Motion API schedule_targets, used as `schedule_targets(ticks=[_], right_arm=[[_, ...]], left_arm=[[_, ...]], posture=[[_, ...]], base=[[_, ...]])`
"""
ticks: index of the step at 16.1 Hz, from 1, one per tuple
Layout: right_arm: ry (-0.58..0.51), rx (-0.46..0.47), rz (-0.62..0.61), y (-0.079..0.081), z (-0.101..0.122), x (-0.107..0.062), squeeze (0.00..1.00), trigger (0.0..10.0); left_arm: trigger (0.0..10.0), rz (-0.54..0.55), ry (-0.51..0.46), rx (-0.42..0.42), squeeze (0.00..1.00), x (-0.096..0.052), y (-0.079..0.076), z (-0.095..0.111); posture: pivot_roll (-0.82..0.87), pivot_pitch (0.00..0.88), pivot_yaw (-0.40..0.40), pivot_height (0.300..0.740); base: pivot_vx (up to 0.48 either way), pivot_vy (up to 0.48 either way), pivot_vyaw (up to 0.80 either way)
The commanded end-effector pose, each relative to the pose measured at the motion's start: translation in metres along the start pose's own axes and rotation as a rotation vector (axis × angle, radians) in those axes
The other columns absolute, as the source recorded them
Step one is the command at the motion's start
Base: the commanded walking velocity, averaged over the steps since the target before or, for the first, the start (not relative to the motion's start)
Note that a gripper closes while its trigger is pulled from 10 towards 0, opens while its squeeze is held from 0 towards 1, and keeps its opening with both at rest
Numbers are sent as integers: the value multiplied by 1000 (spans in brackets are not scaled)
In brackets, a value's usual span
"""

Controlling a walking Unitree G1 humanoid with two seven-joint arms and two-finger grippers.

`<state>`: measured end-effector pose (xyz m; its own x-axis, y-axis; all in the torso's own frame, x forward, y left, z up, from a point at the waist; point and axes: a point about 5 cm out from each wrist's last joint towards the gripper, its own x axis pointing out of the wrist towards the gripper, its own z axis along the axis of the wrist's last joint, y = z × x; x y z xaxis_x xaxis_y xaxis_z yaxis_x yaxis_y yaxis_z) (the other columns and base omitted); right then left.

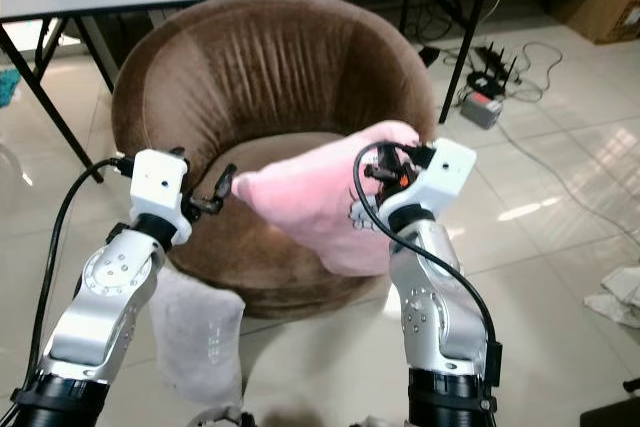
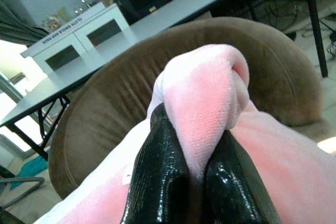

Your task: Move the pillow to the sofa from floor

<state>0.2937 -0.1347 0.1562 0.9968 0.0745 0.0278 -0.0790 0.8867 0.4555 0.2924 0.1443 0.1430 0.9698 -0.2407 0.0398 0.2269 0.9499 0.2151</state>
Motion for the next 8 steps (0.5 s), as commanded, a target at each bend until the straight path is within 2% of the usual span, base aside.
schedule_targets(ticks=[1,3,5,7,8], right_arm=[[-16,25,6,3,0,0,0,10000],[28,-63,-33,-1,-7,1,0,10000],[4,-63,-21,-2,-4,-1,0,10000],[34,-88,0,0,-7,1,0,10000],[44,-105,18,2,-9,3,0,10000]], left_arm=[[10000,11,12,20,0,-2,4,-2],[10000,3,16,25,0,-2,3,-4],[10000,-6,11,30,0,-1,1,-3],[10000,-15,3,33,0,2,-2,0],[10000,-15,1,39,0,3,-2,1]], posture=[[13,0,15,740],[5,0,33,740],[0,0,39,740],[8,0,38,740],[20,0,40,740]], base=[[0,0,0],[0,0,0],[0,0,0],[0,0,0],[0,0,800]])
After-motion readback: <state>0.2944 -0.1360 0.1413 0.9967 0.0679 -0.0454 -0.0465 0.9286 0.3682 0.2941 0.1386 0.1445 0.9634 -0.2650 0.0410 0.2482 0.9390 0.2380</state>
